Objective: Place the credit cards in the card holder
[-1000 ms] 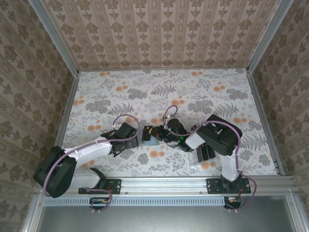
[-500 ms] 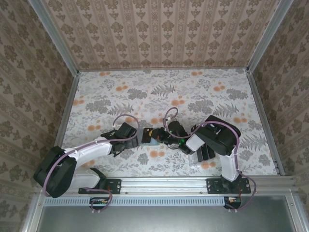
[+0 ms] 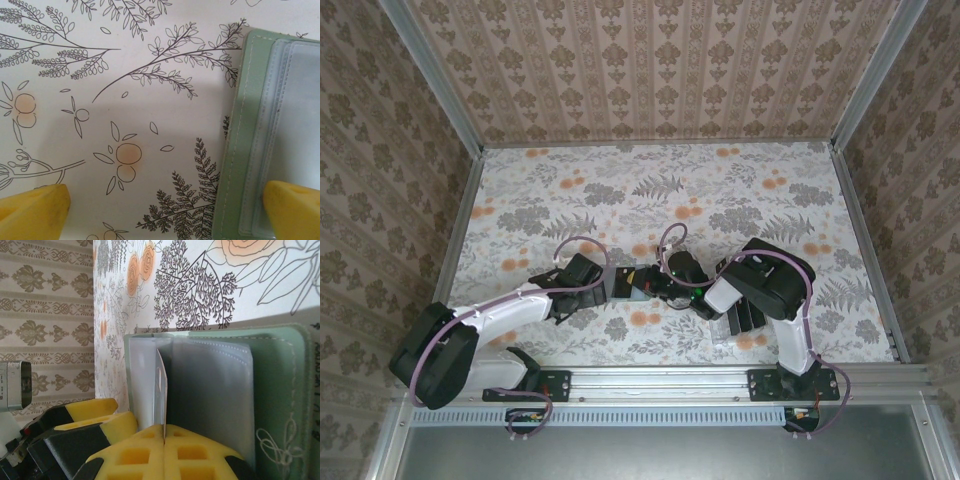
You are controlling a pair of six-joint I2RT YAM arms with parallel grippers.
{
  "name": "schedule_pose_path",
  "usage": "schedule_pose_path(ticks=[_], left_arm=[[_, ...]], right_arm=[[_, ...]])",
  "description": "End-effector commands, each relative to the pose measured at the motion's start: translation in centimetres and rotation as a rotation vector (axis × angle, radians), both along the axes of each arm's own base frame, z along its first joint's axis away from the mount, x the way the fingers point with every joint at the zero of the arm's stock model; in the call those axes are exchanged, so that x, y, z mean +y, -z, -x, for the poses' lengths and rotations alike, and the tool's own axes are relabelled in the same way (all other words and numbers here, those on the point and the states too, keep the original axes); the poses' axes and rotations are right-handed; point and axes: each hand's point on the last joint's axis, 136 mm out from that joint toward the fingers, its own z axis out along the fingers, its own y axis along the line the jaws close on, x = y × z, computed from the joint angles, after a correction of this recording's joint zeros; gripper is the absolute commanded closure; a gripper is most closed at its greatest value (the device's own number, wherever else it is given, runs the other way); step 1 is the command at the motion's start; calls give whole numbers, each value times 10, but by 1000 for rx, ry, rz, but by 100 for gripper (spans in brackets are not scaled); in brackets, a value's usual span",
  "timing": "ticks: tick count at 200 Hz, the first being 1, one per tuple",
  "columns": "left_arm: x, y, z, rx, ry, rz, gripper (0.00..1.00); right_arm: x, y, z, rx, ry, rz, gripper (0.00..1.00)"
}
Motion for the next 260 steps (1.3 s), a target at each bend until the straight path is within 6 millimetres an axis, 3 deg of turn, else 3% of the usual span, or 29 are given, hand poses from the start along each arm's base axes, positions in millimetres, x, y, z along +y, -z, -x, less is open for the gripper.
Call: schedule_pose_path(ticks=[1,185,197,228,260], left_arm=[[18,11,16,48,-16,-71,0],[15,6,14,36,-11,-52,0],[14,2,12,29,-10,-46,0],[13,-14,2,2,-19,-18,0],[17,-31,-12,-29,-40,15,0]], right_arm=[[-2,24,12,75,-34,39,100],[15,40,8,154,-123,122,99],[16,36,7,153,-131,136,94],[12,24,6,133,-146,216,68],[4,14,4,118,-149,309,54]])
